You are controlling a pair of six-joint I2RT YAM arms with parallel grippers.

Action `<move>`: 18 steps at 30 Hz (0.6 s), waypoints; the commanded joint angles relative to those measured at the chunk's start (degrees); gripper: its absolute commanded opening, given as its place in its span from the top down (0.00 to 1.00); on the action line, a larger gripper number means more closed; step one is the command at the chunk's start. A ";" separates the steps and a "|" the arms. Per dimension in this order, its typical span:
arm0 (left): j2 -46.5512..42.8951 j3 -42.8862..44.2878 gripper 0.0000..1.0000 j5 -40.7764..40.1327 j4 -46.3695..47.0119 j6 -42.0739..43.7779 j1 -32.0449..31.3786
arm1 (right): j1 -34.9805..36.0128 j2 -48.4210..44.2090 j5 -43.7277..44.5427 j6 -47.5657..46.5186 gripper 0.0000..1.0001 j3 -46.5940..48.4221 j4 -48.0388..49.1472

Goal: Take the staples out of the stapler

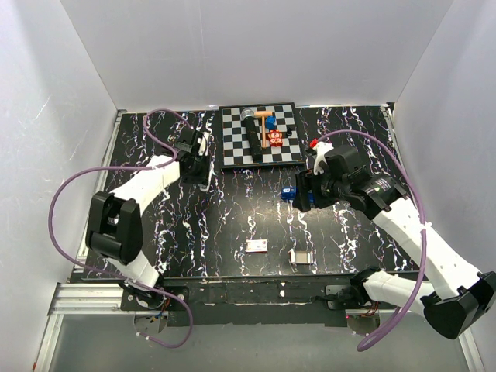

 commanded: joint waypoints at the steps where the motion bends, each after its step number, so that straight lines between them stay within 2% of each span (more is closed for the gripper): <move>1: -5.89 -1.52 1.00 1.81 -1.05 -9.62 -3.64 | 0.39 -1.14 0.34 -0.29 0.21 1.11 -0.63; 10: -9.67 -6.35 1.00 -7.67 -1.49 -34.40 -11.82 | 0.66 -3.51 0.61 1.03 0.21 -0.74 -1.07; 14: -8.45 -5.57 1.00 -11.01 -3.32 -44.15 -14.63 | 0.66 -4.56 0.78 1.30 0.21 -2.14 -1.34; 16: -5.83 -3.30 1.00 -14.70 -7.70 -50.39 -16.04 | 0.66 -5.00 0.78 1.56 0.21 -2.67 -1.34; 18: -1.79 0.82 1.00 -18.22 -17.44 -59.07 -17.18 | 0.75 -5.35 0.43 1.65 0.21 -2.94 -1.42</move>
